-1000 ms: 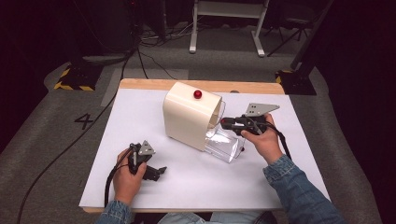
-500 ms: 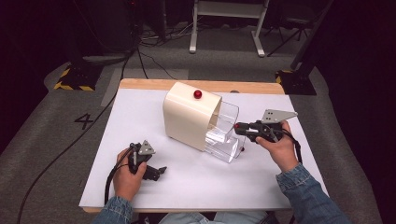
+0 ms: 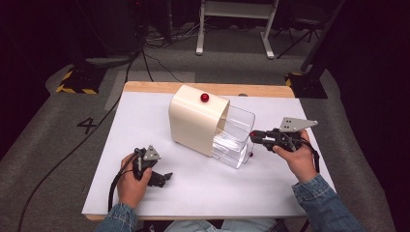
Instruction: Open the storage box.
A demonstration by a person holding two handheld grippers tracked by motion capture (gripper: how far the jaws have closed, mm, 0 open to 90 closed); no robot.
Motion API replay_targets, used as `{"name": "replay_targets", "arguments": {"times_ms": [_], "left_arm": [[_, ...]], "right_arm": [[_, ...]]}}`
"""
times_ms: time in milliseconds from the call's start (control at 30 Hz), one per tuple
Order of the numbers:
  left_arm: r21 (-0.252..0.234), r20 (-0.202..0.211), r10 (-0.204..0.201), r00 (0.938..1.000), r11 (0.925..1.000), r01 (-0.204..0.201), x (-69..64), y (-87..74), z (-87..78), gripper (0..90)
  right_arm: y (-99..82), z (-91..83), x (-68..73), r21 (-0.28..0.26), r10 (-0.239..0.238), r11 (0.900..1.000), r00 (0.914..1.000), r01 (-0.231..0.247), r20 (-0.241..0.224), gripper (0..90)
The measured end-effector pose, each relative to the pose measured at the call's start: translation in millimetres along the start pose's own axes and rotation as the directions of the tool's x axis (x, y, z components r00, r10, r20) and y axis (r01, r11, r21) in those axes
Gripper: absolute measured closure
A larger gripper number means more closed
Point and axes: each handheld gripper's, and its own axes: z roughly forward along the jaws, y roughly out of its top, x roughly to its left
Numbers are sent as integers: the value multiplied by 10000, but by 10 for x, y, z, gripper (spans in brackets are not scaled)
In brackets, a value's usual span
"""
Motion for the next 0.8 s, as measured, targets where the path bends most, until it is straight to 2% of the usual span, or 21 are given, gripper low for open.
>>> {"name": "replay_targets", "arguments": {"times_ms": [300, 500, 800], "left_arm": [[-18, -12, -9, 10000, 10000, 9, -2, -2, 0, 0], [-18, -11, -7, 10000, 10000, 7, -2, -2, 0, 0], [-17, -9, -7, 10000, 10000, 7, -2, -2, 0, 0]], "right_arm": [[-94, 37, -8, 442, -7, 9990, 9998, -1, 183, 728], [-168, 62, -23, 550, 239, 9982, 9995, -249, 192, 702], [-227, 93, -30, 626, 368, 9973, 9990, -384, 263, 646]]}}
